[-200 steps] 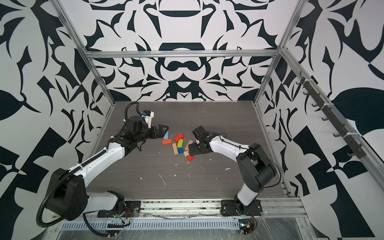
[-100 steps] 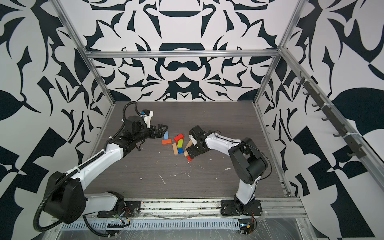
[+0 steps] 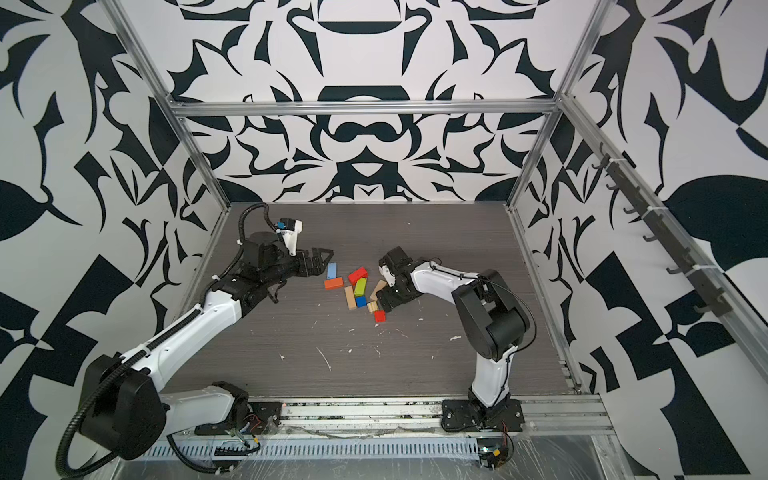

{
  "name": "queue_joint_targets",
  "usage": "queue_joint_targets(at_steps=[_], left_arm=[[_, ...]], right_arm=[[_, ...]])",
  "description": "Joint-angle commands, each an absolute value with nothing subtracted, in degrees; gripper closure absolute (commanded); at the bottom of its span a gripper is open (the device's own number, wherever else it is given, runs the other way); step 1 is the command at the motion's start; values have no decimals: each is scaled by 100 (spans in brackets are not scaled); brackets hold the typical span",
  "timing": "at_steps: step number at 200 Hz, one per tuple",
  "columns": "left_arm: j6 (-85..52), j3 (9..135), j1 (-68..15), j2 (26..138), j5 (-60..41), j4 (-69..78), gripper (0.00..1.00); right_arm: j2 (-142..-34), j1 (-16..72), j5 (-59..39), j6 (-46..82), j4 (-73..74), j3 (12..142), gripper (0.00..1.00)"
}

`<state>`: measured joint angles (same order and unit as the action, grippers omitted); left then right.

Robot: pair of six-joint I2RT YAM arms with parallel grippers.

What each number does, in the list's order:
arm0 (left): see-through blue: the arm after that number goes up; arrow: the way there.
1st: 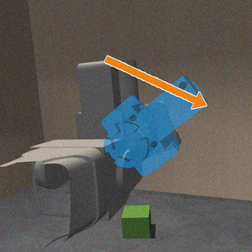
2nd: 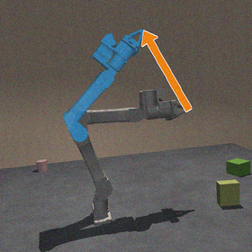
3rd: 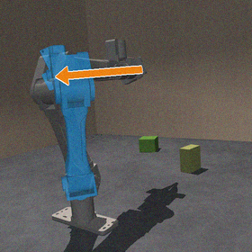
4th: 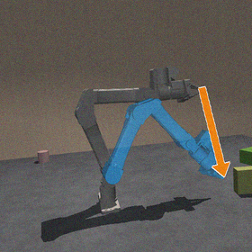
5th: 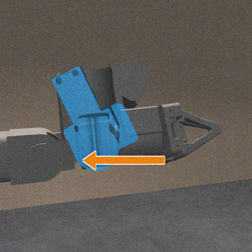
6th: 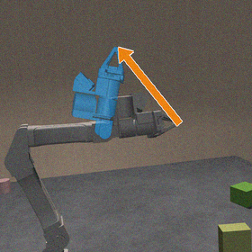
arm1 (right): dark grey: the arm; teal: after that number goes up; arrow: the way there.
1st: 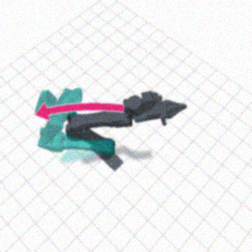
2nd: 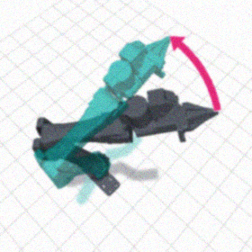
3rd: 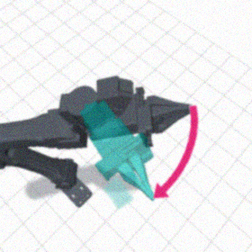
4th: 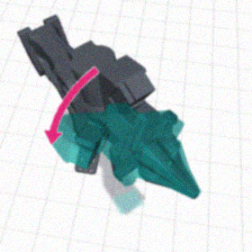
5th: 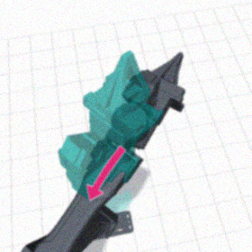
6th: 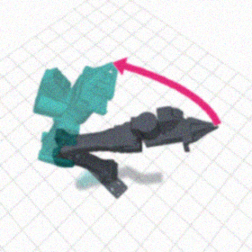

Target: Build the wood block tower

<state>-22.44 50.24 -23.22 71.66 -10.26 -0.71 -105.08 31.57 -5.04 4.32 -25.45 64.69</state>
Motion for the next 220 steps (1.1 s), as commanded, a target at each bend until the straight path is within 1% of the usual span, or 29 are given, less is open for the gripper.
queue_joint_targets(at_steps=[1, 66, 118, 151, 180, 198, 205, 220], left_arm=[[-2180, 4931, -2328, 7118, -1004, -132, 1], [-2101, 4940, -2321, 7040, -961, -202, 0], [-2065, 4959, -2321, 7014, -949, -264, 1], [-2169, 4923, -2325, 7072, -966, -225, 1], [-2537, 4805, -2324, 7216, -1069, 14, 0], [-2775, 4757, -2324, 7260, -1159, 154, 0], [-2848, 4746, -2327, 7472, -1176, 187, 0], [-2947, 4746, -2326, 7540, -1188, 202, 0]], right_arm=[[-10610, 3129, -541, 425, -2605, 6612, 10], [-10845, 3129, -429, 387, -2715, 6905, 9], [-11006, 3129, -369, 355, -2806, 7084, 14], [-10922, 3129, -266, 443, -2847, 7029, 18], [-10886, 3123, -181, 798, -2856, 7026, 21], [-10903, 3128, -53, 1257, -2914, 7110, 26], [-10920, 3129, -2, 1417, -2930, 7151, 28], [-10942, 3129, 167, 1720, -2931, 7198, 28]])
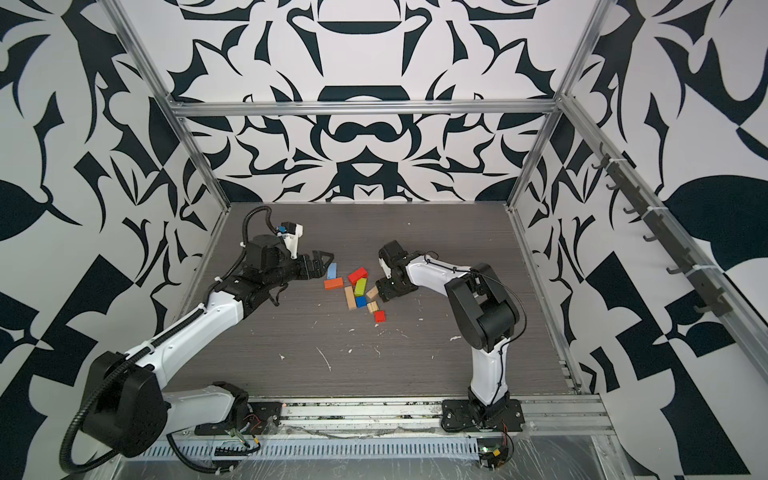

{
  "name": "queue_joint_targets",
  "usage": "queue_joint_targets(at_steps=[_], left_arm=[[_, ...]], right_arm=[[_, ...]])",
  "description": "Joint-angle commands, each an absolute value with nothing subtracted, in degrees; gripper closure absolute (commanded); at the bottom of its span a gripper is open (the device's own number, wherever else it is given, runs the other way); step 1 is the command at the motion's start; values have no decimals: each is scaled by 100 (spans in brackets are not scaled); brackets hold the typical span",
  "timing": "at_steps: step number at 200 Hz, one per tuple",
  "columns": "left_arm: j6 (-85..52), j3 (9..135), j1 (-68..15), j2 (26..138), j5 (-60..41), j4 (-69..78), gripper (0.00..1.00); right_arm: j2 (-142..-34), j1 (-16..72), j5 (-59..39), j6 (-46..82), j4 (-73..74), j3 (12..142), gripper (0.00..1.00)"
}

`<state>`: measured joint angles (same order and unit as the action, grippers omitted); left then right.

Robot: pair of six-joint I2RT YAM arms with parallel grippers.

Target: Build the wood block tower

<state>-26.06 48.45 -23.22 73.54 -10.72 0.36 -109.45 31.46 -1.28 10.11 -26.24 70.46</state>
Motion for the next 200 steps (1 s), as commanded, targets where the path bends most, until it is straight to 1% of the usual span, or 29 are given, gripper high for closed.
queue_joint_targets(at_steps=[1, 37, 91, 151, 200], left_arm=[[-2950, 4746, -2323, 7541, -1187, 202, 0], [-2988, 4764, -2325, 7567, -1158, 84, 0], [-3138, 4624, -2321, 7578, -1125, 44, 0], [-3217, 4623, -2326, 7726, -1116, -26, 1], [-3199, 4719, -2322, 7811, -1125, -114, 1]], right_arm=[[-10942, 3129, 180, 1735, -2929, 7203, 28], [-11121, 3094, 642, 2223, -3026, 7414, 28], [-11328, 2914, 872, 2775, -2980, 7712, 28], [-11555, 2700, 756, 2855, -2870, 7944, 27], [-11586, 2677, 679, 2923, -2884, 7980, 22]])
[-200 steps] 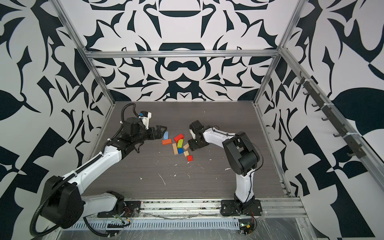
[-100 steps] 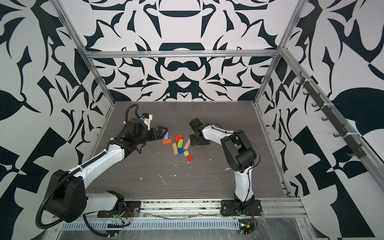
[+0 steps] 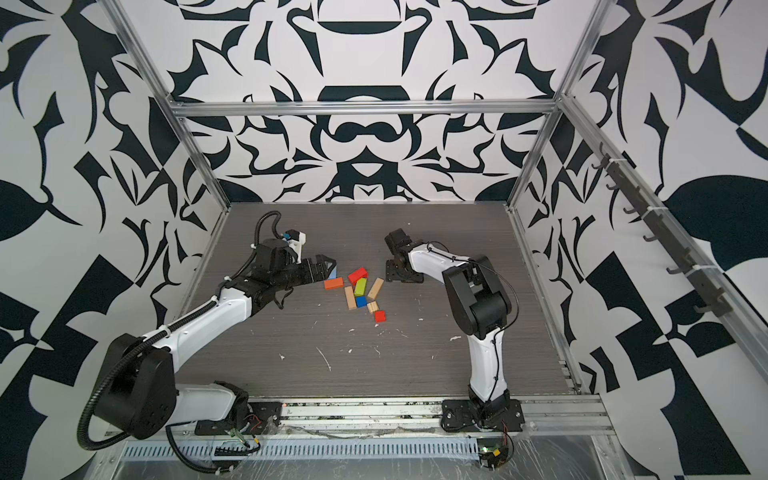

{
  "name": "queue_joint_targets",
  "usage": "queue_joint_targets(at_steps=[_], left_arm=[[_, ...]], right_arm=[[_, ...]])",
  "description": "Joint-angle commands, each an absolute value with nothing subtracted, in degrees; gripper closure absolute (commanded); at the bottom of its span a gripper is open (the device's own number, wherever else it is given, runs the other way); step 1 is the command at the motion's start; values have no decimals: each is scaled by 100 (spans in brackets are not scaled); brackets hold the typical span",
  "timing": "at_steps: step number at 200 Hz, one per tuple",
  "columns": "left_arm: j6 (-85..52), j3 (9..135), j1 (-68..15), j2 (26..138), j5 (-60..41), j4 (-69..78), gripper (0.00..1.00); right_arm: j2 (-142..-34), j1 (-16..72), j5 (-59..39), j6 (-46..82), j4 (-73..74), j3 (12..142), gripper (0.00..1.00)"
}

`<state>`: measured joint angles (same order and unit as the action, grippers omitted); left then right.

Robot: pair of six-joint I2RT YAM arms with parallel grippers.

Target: Build the wood block tower

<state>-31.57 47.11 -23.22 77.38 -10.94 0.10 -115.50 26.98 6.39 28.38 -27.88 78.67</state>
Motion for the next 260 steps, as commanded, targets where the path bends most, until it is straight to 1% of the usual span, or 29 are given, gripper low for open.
queue_joint_targets(at_steps=[1, 30, 71, 109, 153, 164, 194, 210, 215, 242, 260], left_arm=[[-3199, 4720, -2326, 7812, -1125, -114, 1], [-3199, 4745, -2322, 7890, -1160, -131, 1], [-3234, 4757, -2324, 7988, -1219, -107, 1], [-3326, 4704, -2328, 8086, -1340, -24, 2], [-3440, 4588, -2328, 8162, -1509, 215, 3], [-3469, 4588, -2321, 8227, -1569, 250, 5], [-3478, 4664, -2457, 8424, -1598, 245, 13], [-3344, 4795, -2612, 8533, -1433, 54, 14], [-3291, 4829, -2653, 8572, -1388, -12, 19], [-3000, 5045, -2806, 8860, -1320, -328, 30], [-2876, 5238, -2965, 9082, -1203, -571, 32]], right_arm=[[-11585, 2679, 678, 2925, -2888, 7980, 21], [-11560, 2681, 631, 2809, -2963, 8068, 9], [-11336, 2678, 413, 2546, -2875, 8034, 2], [-10935, 2683, 218, 2025, -2856, 7916, 2], [-10403, 2692, 39, 1542, -2840, 7648, 4], [-10310, 2698, -114, 1452, -2811, 7571, 5], [-10133, 2711, -80, 1454, -2838, 7433, 5], [-10082, 2711, -64, 1463, -2861, 7379, 5], [-10065, 2715, -57, 1464, -2879, 7370, 5], [-10003, 2714, 41, 1511, -2969, 7331, 5], [-9941, 2715, 74, 1542, -2982, 7280, 6]])
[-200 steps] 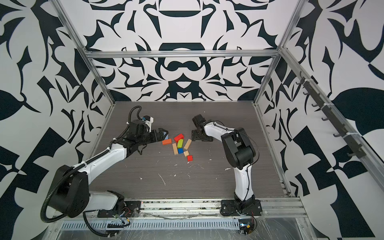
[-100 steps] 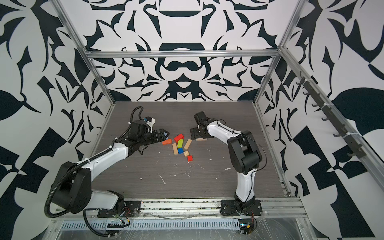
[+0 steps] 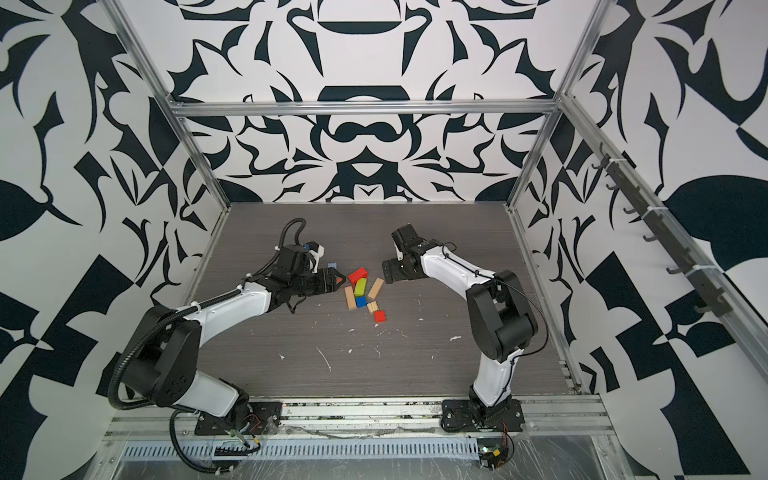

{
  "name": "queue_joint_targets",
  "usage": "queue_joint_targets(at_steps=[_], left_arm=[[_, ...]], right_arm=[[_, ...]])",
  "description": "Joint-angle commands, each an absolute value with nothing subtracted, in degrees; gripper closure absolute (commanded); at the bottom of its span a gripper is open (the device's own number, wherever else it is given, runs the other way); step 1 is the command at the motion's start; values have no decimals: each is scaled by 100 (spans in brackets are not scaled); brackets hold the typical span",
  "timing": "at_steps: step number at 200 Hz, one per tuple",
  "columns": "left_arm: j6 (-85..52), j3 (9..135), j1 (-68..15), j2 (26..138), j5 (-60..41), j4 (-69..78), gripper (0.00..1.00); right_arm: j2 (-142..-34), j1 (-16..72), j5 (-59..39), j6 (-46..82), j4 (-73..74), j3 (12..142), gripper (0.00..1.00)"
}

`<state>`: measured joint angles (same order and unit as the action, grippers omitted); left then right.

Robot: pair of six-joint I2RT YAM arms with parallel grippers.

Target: Build the wood block tower

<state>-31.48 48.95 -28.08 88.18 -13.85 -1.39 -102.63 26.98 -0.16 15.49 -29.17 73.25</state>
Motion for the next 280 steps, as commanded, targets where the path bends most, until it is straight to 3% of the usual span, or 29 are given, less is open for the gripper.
queue_joint_targets(at_steps=[1, 86, 280], left_arm=[[-2870, 5247, -2972, 9094, -1203, -580, 32], [-3190, 6104, -3610, 10213, -401, -1500, 37], [-3265, 6617, -3900, 10745, 617, -2377, 45]], right_arm=[[-9936, 2711, 72, 1545, -2981, 7274, 6], [-9607, 2708, 162, 1659, -2935, 7113, 6], [-9705, 2707, 158, 1683, -2929, 7084, 7]])
